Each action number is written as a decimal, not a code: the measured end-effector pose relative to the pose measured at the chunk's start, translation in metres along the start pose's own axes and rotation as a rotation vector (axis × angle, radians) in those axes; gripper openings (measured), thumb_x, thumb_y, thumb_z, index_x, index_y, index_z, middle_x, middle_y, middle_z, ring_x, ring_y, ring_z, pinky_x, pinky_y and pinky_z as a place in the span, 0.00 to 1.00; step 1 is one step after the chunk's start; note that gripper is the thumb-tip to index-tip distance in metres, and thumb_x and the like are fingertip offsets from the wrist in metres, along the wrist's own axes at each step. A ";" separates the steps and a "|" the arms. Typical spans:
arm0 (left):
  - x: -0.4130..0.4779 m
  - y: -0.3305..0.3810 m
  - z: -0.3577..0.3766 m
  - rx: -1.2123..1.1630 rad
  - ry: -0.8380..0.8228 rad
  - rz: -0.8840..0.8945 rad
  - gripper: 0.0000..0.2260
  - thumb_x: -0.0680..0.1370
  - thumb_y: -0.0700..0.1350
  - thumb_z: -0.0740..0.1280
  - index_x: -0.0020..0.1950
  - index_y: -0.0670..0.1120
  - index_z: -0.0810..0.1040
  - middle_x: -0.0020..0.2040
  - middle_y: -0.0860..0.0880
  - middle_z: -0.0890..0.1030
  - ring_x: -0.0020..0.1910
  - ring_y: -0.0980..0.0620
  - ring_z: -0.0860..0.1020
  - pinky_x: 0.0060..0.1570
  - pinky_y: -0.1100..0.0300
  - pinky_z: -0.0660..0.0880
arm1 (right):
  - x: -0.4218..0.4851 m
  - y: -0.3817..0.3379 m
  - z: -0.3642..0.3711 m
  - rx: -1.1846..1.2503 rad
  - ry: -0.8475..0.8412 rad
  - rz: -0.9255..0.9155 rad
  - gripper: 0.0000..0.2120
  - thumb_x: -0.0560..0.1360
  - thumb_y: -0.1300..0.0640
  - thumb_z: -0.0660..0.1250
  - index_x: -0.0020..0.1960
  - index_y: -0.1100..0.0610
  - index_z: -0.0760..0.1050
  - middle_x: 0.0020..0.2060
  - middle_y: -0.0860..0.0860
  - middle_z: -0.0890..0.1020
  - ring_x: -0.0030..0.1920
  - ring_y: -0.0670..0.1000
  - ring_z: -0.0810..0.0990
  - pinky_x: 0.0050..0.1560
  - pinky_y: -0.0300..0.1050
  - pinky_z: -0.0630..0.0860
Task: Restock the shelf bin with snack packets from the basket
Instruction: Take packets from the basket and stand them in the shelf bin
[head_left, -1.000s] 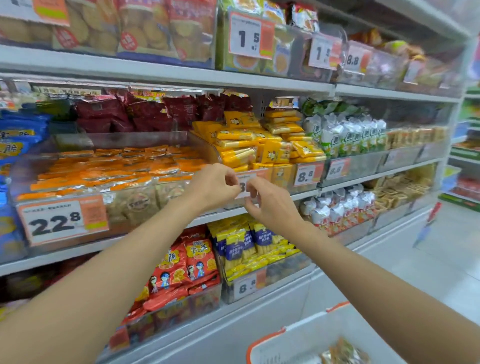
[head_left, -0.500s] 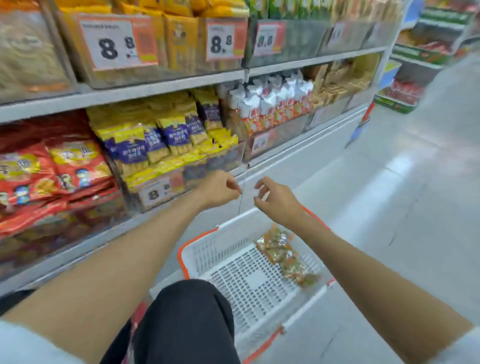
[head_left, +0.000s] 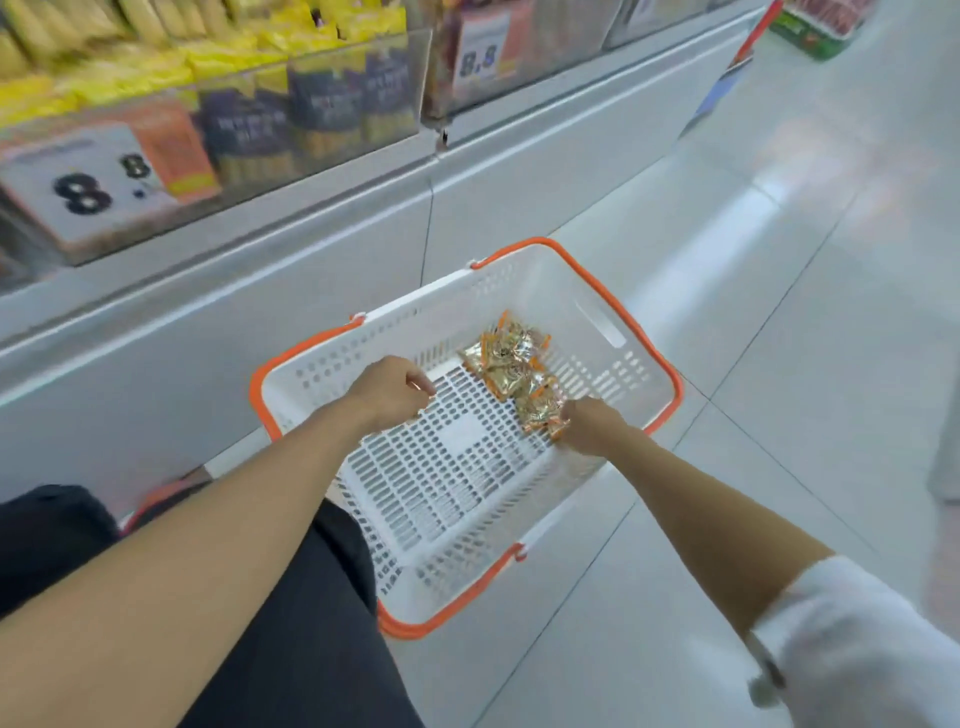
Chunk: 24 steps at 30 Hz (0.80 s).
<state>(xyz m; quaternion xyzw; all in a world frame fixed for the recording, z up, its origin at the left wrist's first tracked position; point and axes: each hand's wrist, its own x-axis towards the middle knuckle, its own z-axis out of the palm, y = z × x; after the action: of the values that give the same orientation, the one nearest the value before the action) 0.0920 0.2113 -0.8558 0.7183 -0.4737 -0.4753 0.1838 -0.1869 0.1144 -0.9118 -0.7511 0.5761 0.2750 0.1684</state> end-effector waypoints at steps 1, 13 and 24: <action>0.004 0.001 -0.002 -0.004 0.013 0.001 0.05 0.75 0.38 0.68 0.46 0.46 0.83 0.41 0.46 0.82 0.39 0.48 0.80 0.41 0.56 0.76 | 0.007 0.002 0.006 -0.057 -0.011 0.022 0.17 0.74 0.59 0.62 0.62 0.60 0.75 0.59 0.57 0.77 0.59 0.59 0.76 0.57 0.50 0.75; 0.010 0.011 -0.002 -0.134 0.065 -0.019 0.06 0.76 0.37 0.67 0.46 0.45 0.83 0.43 0.43 0.84 0.44 0.46 0.82 0.43 0.58 0.76 | 0.058 -0.020 0.064 -0.582 -0.231 0.118 0.16 0.76 0.53 0.64 0.63 0.54 0.75 0.57 0.48 0.79 0.61 0.53 0.76 0.67 0.54 0.65; 0.009 0.014 -0.002 -0.148 0.065 -0.039 0.07 0.76 0.37 0.66 0.46 0.45 0.83 0.36 0.47 0.80 0.34 0.53 0.76 0.33 0.63 0.68 | 0.051 -0.031 0.076 -0.333 -0.172 0.101 0.21 0.78 0.61 0.63 0.70 0.55 0.67 0.64 0.50 0.76 0.64 0.54 0.74 0.67 0.54 0.65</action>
<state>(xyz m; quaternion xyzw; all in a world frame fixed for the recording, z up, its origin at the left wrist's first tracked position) 0.0873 0.1967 -0.8491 0.7270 -0.4170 -0.4889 0.2421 -0.1642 0.1272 -1.0050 -0.7124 0.5431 0.4378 0.0763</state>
